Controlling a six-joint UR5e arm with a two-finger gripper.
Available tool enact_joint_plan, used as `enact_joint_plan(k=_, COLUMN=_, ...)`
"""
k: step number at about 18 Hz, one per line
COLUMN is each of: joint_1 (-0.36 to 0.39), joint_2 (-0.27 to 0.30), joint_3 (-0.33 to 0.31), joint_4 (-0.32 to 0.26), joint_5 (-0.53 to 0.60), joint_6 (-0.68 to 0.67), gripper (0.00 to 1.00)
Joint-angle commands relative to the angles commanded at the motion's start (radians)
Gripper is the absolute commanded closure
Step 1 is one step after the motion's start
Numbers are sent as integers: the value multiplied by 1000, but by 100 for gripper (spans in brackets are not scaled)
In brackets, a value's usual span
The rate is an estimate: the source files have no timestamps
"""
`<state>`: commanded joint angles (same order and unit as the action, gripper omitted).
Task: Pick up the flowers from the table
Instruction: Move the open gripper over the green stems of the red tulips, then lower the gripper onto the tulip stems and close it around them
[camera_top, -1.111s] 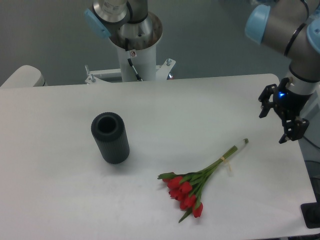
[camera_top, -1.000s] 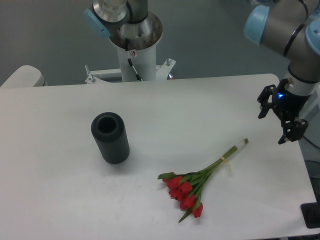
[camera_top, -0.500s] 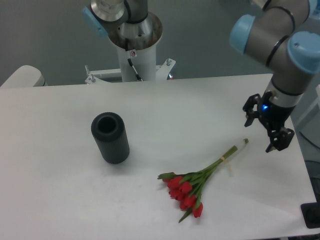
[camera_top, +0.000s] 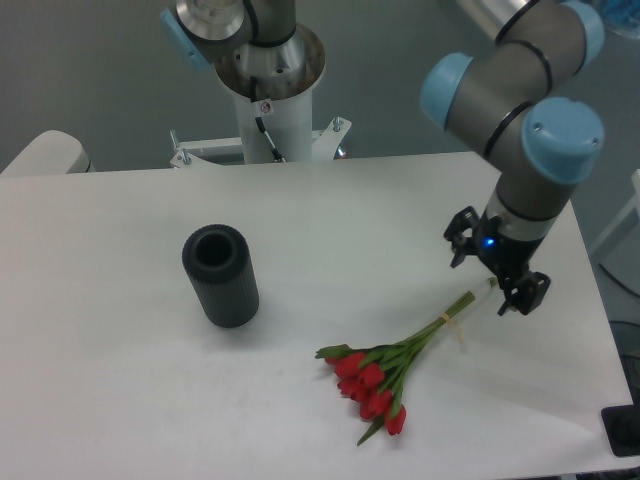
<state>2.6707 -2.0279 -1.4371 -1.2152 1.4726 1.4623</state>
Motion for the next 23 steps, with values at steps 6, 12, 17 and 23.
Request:
enact_joint_plan(k=6, joint_1=-34, joint_2=-15, joint_3=-100, joint_4=155, joint_5=0, joint_6=-143, gripper=0)
enact_joint_plan(k=12, joint_1=-67, joint_2=-58, joint_3=-144, joint_4=267, joint_5=-3, joint_6=-258, gripper=0)
enact_joint_plan(k=17, joint_1=-95, joint_2=-101, joint_3=-155, joint_4=351, joint_5=-2, joint_6=-275, gripper=0)
enact_joint_plan(k=23, joint_1=-98, joint_2=-112, joint_3=-173, joint_4=359, joint_5=0, joint_6=-255, gripper=0)
